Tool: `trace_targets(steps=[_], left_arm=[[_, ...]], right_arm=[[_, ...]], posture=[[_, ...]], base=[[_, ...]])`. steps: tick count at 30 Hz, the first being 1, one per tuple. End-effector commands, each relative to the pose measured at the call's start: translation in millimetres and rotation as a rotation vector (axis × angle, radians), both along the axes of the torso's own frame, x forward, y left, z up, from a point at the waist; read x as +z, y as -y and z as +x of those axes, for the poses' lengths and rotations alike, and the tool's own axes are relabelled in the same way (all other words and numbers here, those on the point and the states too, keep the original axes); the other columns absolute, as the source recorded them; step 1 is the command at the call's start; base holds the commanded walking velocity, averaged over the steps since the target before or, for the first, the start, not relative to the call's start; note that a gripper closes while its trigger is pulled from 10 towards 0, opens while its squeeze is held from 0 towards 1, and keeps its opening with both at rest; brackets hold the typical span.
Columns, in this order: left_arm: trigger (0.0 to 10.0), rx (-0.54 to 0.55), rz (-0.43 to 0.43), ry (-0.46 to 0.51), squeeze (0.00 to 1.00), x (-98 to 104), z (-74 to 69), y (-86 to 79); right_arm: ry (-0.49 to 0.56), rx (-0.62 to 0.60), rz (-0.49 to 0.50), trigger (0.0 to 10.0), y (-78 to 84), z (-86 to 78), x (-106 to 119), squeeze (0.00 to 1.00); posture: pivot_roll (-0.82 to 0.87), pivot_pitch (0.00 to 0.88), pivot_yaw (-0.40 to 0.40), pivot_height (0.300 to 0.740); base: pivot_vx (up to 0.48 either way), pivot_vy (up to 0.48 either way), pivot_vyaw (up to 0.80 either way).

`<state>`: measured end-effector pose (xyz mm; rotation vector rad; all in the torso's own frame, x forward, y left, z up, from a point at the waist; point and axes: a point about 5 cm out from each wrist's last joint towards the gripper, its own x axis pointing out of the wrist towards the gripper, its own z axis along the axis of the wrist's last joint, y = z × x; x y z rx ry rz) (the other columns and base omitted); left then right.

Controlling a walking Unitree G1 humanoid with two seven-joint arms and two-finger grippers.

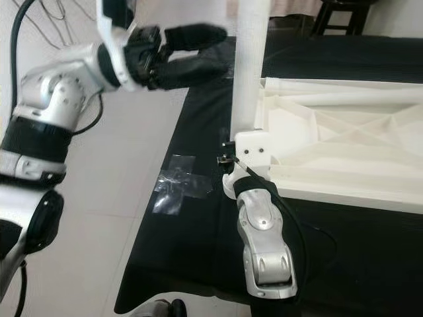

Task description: Building children table

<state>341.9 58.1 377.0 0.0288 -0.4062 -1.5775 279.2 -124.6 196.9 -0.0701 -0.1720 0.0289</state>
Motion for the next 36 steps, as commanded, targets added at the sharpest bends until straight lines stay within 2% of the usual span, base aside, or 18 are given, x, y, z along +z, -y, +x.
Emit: trace_targets(steps=[1, 4, 6, 10, 16, 26, 27, 36], left_arm=[[10.0, 0.02, 0.024, 0.005, 0.0, -2, 4.2, 0.9], [10.0, 0.026, 0.033, 0.005, 0.0, -1, 6.7, 5.5], [10.0, -0.013, 0.053, -0.01, 0.0, -2, 6.3, 15.2], [10.0, -0.029, 0.059, -0.013, 0.0, -3, 6.6, 19.7], [10.0, -0.103, 0.083, -0.001, 0.0, -3, 5.2, 38.5], [10.0, -0.125, 0.09, 0.018, 0.0, 0, 3.1, 45.8], [0.0, -0.117, 0.085, 0.015, 0.0, 0, 3.4, 46.4], [0.0, -0.153, 0.055, 0.004, 0.0, 4, -1.4, 49.0]], right_arm=[[-0.171, -0.062, 0.02, 10.0, 11.5, -0.5, -33, 0.0], [-0.162, -0.047, 0.027, 10.0, 9.1, -0.6, -31, 0.0], [-0.144, -0.009, 0.018, 10.0, 1.6, -2.0, -29, 0.0], [-0.14, 0.004, 0.012, 10.0, -1.2, -2.7, -29, 0.0], [-0.115, 0.033, -0.004, 10.0, -7.4, -4.6, -25, 0.0], [-0.091, 0.044, -0.004, 10.0, -8.4, -4.7, -20, 0.0], [-0.085, 0.051, -0.003, 10.0, -9.5, -4.7, -19, 0.0], [-0.069, 0.066, -0.005, 10.0, -10.3, -2.7, -16, 0.0]], posture=[[0.03, 0.164, 0.114, 0.74], [0.03, 0.166, 0.119, 0.74], [0.03, 0.172, 0.128, 0.74], [0.03, 0.175, 0.131, 0.74], [0.03, 0.179, 0.14, 0.74], [0.03, 0.18, 0.143, 0.74], [0.03, 0.177, 0.137, 0.74], [0.03, 0.173, 0.126, 0.74]], base=[[0.0, 0.0, 0.0], [0.0, 0.0, 0.0], [0.0, 0.0, 0.0], [0.0, 0.0, 0.0], [0.0, 0.0, 0.0], [0.0, 0.0, 0.0], [0.0, 0.0, 0.0], [0.0, 0.0, 0.0]])
